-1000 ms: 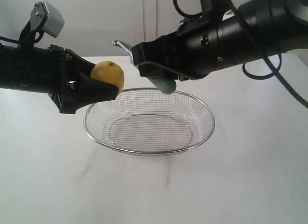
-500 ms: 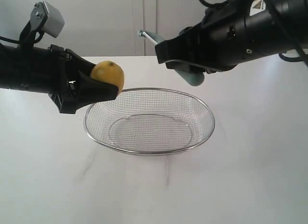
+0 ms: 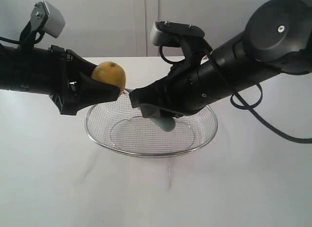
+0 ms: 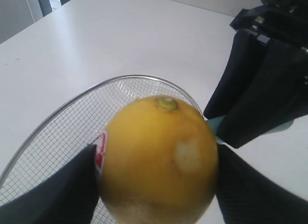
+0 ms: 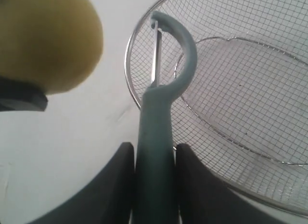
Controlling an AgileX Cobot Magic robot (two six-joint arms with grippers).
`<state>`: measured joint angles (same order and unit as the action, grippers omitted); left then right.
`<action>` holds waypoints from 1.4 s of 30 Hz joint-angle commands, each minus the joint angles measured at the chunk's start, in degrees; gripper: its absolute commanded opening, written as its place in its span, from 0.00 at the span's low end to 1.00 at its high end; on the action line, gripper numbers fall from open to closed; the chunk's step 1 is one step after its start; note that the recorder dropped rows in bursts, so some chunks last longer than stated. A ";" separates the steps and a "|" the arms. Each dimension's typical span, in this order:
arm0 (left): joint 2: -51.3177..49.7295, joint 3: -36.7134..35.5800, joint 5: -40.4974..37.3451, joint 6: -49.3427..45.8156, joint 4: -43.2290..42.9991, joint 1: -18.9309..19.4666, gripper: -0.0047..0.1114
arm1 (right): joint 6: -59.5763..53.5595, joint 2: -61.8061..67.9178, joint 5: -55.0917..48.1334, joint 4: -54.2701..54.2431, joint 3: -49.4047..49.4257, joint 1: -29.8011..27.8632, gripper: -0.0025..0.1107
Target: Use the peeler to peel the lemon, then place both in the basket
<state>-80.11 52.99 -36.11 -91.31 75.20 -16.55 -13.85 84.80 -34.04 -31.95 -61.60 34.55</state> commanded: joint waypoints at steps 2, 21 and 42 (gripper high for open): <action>0.13 -0.22 -0.86 0.03 1.77 -0.22 0.04 | -1.35 -0.20 0.84 -4.74 0.10 0.20 0.02; 0.13 -0.22 -0.86 0.03 1.77 -0.22 0.04 | -1.35 -3.64 2.41 -5.64 0.10 0.20 0.02; 0.13 -0.22 -0.96 0.03 1.77 -0.22 0.04 | -1.22 -6.28 3.99 -2.95 0.10 0.09 0.02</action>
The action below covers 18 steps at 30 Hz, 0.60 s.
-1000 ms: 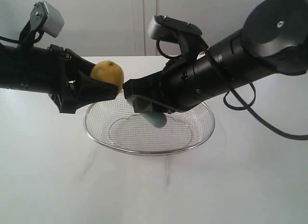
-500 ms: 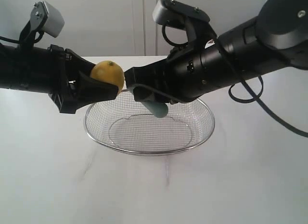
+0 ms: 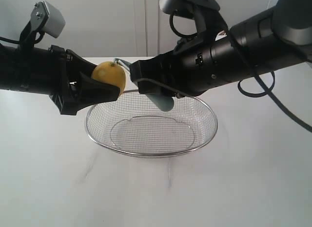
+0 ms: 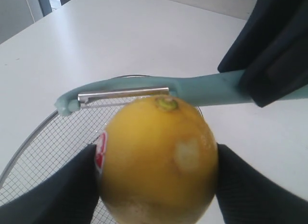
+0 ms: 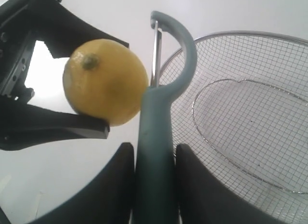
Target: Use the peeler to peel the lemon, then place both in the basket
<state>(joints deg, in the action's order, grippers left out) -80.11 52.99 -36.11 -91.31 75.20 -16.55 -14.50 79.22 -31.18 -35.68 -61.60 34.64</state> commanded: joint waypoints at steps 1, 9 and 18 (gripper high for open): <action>0.13 -0.22 -0.96 0.03 1.77 -0.22 0.04 | -0.57 -0.84 1.29 0.79 0.10 0.01 0.02; 0.13 -0.22 -0.96 0.03 1.77 -0.22 0.04 | -0.57 -2.52 1.94 0.79 0.10 0.01 0.02; 0.13 -0.22 -0.96 0.03 1.77 -0.22 0.04 | -0.57 -8.94 2.29 3.92 0.10 0.01 0.02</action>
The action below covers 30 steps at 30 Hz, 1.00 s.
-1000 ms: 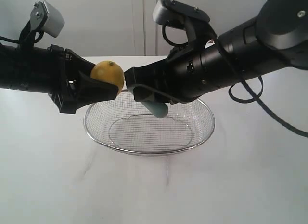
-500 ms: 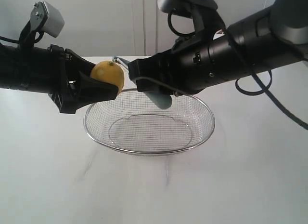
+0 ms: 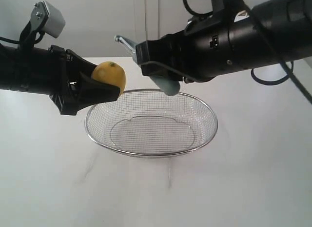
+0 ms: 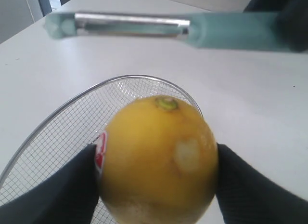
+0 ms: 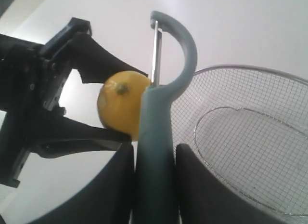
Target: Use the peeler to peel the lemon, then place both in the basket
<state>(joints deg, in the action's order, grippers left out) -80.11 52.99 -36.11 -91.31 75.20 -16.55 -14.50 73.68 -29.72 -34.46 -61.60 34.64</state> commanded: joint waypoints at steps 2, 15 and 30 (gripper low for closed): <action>0.13 -0.22 -0.96 0.03 1.77 -0.22 0.04 | -0.57 -5.42 0.83 7.07 0.10 0.01 0.02; 0.13 -0.22 -0.85 0.03 1.77 -0.22 0.04 | 6.25 -5.08 2.10 41.12 0.30 0.01 0.02; 0.13 -0.22 -0.56 0.03 1.77 -0.22 0.04 | 17.66 14.54 15.23 40.82 0.30 -0.50 0.02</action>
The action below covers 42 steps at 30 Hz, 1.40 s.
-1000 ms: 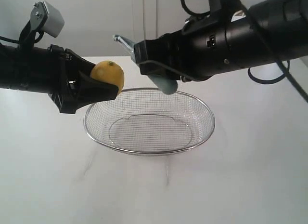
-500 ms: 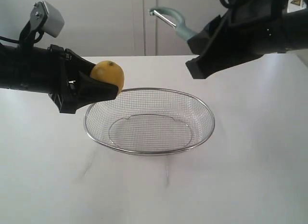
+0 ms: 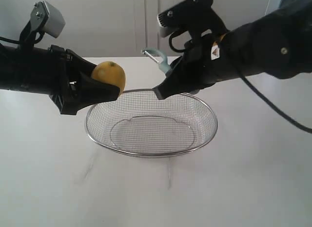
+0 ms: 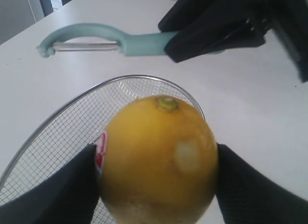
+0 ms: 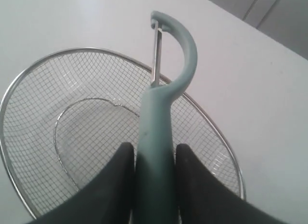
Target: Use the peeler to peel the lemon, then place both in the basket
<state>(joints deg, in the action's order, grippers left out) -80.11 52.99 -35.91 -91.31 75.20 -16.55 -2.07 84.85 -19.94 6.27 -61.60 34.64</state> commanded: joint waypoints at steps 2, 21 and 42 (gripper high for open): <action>0.13 -0.22 -0.76 0.03 1.77 -0.22 0.04 | 6.58 5.30 7.25 -0.03 0.30 -0.78 0.02; 0.13 -0.22 -1.16 0.03 1.77 -0.22 0.04 | 7.28 13.80 8.52 -0.18 0.30 -1.63 0.02; 0.13 -0.22 -1.16 0.03 1.77 -0.22 0.04 | 9.86 21.90 7.70 -0.77 0.32 -3.24 0.02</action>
<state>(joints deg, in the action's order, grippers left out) -80.11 52.99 -35.88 -91.31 75.20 -16.55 7.03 106.32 -12.21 5.80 -61.51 31.91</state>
